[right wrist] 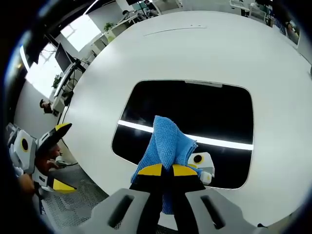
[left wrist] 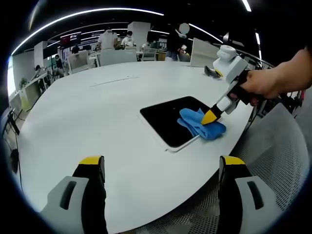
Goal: Wipe the mirror surface with the cleaning cloth until all visible marks leave the cleaned area.
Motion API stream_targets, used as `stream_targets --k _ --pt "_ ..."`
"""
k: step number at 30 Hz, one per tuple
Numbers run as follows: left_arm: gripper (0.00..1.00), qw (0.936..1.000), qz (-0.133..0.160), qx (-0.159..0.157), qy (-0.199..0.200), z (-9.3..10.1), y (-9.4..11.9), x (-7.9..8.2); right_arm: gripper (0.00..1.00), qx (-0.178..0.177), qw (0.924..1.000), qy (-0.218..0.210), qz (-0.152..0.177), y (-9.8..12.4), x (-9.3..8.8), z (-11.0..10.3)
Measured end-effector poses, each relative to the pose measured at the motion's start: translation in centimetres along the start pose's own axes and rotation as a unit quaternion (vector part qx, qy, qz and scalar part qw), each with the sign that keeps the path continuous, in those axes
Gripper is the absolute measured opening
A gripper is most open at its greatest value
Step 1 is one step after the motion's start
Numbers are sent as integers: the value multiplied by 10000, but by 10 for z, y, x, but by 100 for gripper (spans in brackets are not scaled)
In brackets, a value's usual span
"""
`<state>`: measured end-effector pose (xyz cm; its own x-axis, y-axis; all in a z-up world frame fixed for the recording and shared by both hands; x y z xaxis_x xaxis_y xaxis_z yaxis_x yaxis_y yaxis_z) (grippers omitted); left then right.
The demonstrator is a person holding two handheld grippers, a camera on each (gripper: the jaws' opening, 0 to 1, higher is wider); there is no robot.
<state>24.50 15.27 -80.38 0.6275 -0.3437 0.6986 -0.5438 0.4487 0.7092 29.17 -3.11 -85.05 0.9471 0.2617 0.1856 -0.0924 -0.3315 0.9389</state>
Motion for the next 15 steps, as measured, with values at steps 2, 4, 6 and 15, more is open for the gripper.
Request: stream_targets --k 2,4,6,15 --pt "97 10000 6 -10 13 0 0 0 0 -21 10000 -7 17 0 1 0" --pt "97 10000 10 -4 17 0 0 0 0 -31 10000 -19 16 0 3 1" --pt "97 10000 20 -4 37 -1 0 0 0 -35 10000 -32 28 -1 5 2" --pt "97 10000 21 -28 46 -1 -1 -1 0 -140 9998 -92 118 -2 18 8"
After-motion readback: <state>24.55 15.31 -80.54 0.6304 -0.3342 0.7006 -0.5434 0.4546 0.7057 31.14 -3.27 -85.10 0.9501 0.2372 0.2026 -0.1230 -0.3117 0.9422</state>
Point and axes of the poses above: the point that each gripper's makers call its tool centre point, and the gripper's own axes: y roughly backward along the fingers, z roughly to its right, x roughly out of its top, the point moved 2 cm from there along y, roughly backward along the fingers, and after that the axes turned 12 degrees about -z, right-handed, at the moved point
